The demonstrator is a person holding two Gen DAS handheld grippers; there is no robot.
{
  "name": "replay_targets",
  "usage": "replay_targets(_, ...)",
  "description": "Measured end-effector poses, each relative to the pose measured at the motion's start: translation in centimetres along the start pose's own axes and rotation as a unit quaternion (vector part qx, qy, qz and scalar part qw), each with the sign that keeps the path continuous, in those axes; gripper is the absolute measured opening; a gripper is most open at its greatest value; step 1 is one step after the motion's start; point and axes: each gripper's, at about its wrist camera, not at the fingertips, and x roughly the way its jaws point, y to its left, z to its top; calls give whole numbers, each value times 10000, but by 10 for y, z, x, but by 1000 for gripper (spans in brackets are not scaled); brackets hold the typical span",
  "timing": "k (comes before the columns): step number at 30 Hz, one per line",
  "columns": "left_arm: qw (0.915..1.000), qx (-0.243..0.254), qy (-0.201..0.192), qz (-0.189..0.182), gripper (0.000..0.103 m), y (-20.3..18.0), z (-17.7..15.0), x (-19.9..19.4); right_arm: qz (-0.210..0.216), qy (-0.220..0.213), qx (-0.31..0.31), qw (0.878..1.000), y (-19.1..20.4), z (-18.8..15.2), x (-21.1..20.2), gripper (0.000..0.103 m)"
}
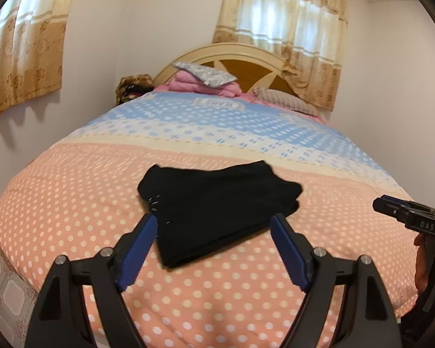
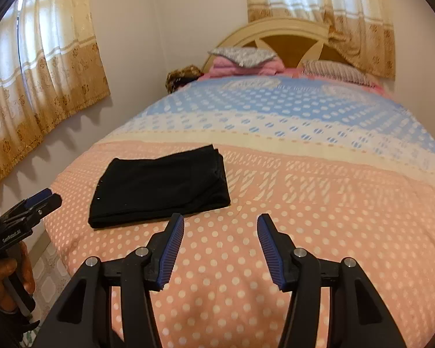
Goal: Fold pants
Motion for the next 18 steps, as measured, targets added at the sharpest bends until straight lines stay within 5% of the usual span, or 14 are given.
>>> replay_targets(18,9987,146,-384,-298,91,-27,-6,-38,-23,-543,-31,9985,25,-11,-67,58)
